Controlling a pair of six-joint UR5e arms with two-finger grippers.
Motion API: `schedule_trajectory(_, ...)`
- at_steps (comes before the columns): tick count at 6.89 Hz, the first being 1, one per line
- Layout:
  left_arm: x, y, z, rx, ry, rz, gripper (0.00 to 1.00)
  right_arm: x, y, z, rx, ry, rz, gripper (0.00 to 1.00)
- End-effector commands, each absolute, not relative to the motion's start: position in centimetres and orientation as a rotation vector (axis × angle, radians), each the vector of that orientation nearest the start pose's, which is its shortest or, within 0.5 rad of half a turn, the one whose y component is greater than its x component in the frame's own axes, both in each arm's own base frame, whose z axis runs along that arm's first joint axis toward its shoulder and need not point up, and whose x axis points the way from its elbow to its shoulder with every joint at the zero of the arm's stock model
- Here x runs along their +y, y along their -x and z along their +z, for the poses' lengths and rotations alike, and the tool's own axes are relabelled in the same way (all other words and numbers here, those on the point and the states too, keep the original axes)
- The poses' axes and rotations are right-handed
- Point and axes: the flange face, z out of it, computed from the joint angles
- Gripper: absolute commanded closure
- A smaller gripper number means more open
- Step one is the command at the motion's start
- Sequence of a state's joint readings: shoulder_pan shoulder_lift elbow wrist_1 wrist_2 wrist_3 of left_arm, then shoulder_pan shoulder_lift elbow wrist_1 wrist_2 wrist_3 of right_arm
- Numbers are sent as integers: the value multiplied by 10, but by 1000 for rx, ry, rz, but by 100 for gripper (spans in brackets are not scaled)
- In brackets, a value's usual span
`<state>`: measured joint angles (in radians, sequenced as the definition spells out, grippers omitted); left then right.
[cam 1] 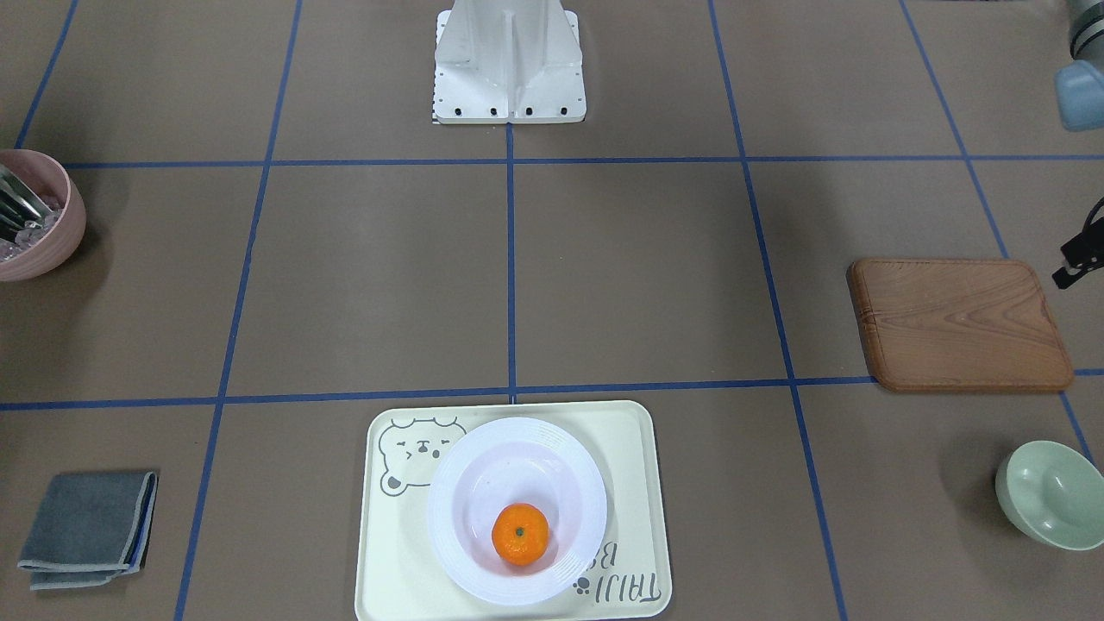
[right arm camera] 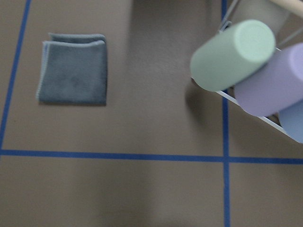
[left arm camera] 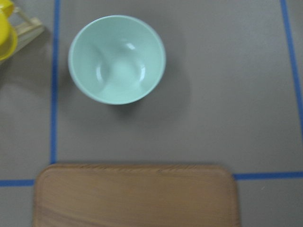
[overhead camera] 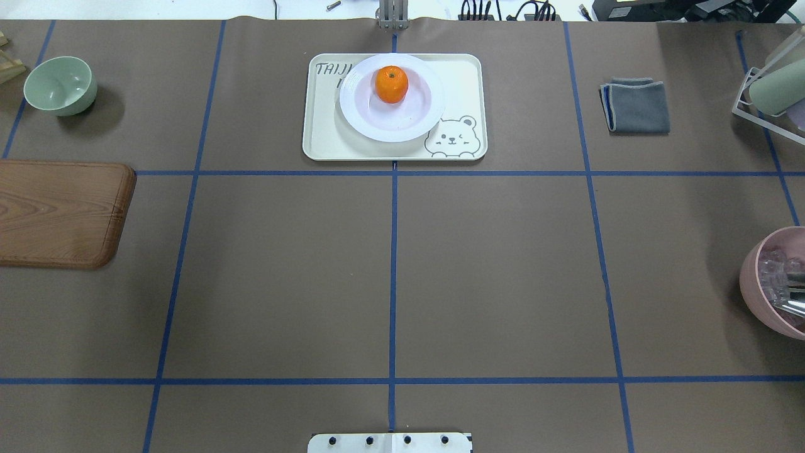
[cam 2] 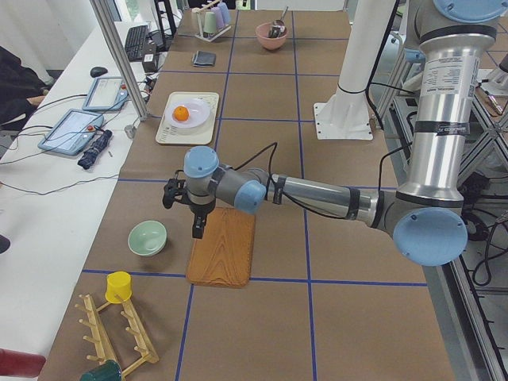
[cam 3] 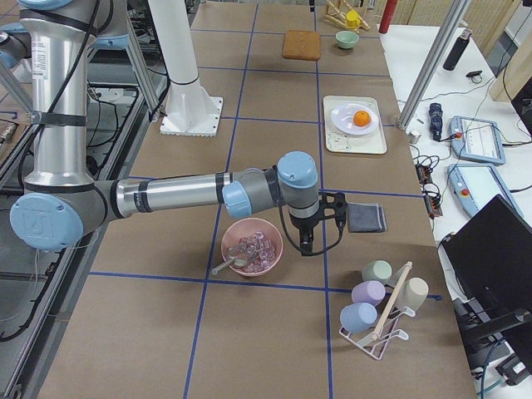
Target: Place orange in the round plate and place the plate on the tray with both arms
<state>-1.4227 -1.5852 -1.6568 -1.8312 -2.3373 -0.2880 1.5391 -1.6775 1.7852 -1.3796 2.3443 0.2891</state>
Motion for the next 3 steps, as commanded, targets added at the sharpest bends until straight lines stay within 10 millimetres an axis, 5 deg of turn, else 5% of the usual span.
schedule_trajectory(1,-482,41,626,792,-131,39,1,-424,-88,627,-809,-140,42,0)
schedule_trajectory(2,-478,43,633,786,-101,35,1,-418,-99,642,-795,-110,7,0)
schedule_trajectory(3,-476,43,645,787,-73,17,1,-417,-107,631,-792,-88,32,0)
